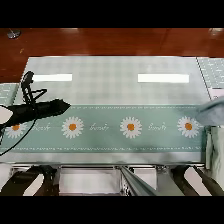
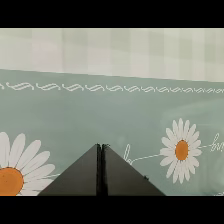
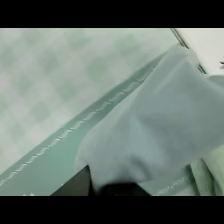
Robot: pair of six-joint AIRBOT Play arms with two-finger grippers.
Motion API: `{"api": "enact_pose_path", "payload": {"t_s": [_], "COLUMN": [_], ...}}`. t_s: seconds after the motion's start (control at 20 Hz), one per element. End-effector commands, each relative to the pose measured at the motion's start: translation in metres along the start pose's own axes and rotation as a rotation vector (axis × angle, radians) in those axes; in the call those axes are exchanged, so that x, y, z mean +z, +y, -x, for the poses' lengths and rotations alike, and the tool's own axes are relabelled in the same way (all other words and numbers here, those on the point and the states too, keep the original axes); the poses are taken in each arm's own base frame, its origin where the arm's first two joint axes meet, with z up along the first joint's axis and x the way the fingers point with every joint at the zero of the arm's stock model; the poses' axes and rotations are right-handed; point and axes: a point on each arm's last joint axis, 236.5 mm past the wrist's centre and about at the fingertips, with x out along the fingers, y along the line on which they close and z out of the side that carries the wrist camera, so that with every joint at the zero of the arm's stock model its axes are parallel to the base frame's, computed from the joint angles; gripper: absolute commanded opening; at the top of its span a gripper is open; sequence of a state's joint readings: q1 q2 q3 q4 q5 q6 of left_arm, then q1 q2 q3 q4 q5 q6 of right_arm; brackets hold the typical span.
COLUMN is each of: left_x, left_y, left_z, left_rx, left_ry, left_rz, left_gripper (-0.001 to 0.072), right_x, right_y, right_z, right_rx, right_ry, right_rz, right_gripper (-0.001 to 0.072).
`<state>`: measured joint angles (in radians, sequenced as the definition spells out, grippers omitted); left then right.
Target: Fold the shirts.
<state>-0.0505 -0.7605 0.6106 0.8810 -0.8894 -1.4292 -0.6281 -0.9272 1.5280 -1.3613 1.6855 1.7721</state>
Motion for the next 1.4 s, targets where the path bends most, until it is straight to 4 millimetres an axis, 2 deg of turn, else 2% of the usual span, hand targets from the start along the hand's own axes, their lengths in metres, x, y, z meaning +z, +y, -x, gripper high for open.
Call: {"api": "enact_pose_path", "payload": {"t_s": [0.0,0.15,0.25,0.3,0.45,0.5,0.55,0.6,0.7,0.75,0.8,0.85,0.9,0.95,1.0,1.05,1.1,1.15,1.2,1.25,1.3,1.35], "left_x": [0.004,0.004,0.004,0.004,0.006,0.008,0.011,0.015,0.033,0.045,0.057,0.074,0.091,0.109,0.121,0.13,0.136,0.138,0.137,0.132,0.122,0.11], "left_y": [0.001,0.001,0.001,0.001,0.001,0.002,0.002,0.003,0.002,-0.002,-0.009,-0.022,-0.04,-0.066,-0.091,-0.117,-0.133,-0.138,-0.136,-0.123,-0.1,-0.069], "left_z": [0.0,0.0,0.0,0.0,0.0,0.0,0.0,0.0,0.004,0.009,0.014,0.019,0.022,0.026,0.028,0.03,0.031,0.03,0.026,0.021,0.012,0.004], "left_rx": [0.003,0.004,0.004,0.004,0.005,0.006,0.008,0.01,0.016,0.013,0.004,-0.015,-0.048,-0.089,-0.123,-0.149,-0.14,-0.107,-0.067,-0.011,0.067,0.157], "left_ry": [-0.016,-0.017,-0.017,-0.017,-0.024,-0.032,-0.047,-0.065,-0.13,-0.155,-0.165,-0.187,-0.206,-0.219,-0.212,-0.203,-0.19,-0.176,-0.165,-0.141,-0.092,-0.033], "left_rz": [-0.005,-0.005,-0.004,-0.004,-0.004,-0.004,-0.004,-0.004,-0.008,-0.015,-0.027,-0.043,-0.072,-0.141,-0.207,-0.329,-0.449,-0.494,-0.481,-0.47,-0.459,-0.418], "left_gripper": [0.0025,0.0025,0.0024,0.0024,0.0025,0.0025,0.0025,0.0025,0.0025,0.0025,0.0025,0.0025,0.0025,0.0024,0.0024,0.0024,0.0023,0.0023,0.0023,0.0023,0.0023,0.0024], "right_x": [-0.047,-0.08,-0.104,-0.118,-0.153,-0.167,-0.173,-0.166,-0.132,-0.107,-0.078,-0.055,-0.033,-0.022,-0.02,-0.033,-0.063,-0.098,-0.123,-0.133,-0.13,-0.122], "right_y": [-0.073,-0.13,-0.176,-0.191,-0.21,-0.218,-0.217,-0.211,-0.198,-0.185,-0.151,-0.1,-0.032,0.033,0.095,0.165,0.222,0.25,0.254,0.245,0.227,0.209], "right_z": [-0.011,-0.004,0.021,0.032,0.039,0.039,0.032,0.022,0.01,0.006,-0.007,-0.02,-0.029,-0.028,-0.019,0.003,0.03,0.033,-0.002,-0.046,-0.088,-0.117], "right_rx": [-0.133,-0.288,-0.481,-0.566,-0.699,-0.75,-0.742,-0.696,-0.606,-0.546,-0.39,-0.182,0.08,0.322,0.543,0.793,1.009,1.062,0.925,0.721,0.496,0.318], "right_ry": [0.087,0.08,0.048,0.034,0.009,0.02,0.049,0.054,0.011,-0.038,-0.074,-0.094,-0.11,-0.104,-0.075,-0.026,0.004,0.021,0.044,0.053,0.026,-0.006], "right_rz": [-0.18,-0.369,-0.475,-0.522,-0.547,-0.593,-0.583,-0.53,-0.392,-0.339,-0.262,-0.205,-0.16,-0.124,-0.081,0.031,0.251,0.468,0.596,0.639,0.664,0.688], "right_gripper": [0.0021,0.0022,0.0022,0.0022,0.003,0.0169,0.0524,0.0625,0.0626,0.0624,0.0622,0.0618,0.0553,0.0432,0.032,0.0093,0.0025,0.0024,0.0024,0.0025,0.0025,0.0024]}}
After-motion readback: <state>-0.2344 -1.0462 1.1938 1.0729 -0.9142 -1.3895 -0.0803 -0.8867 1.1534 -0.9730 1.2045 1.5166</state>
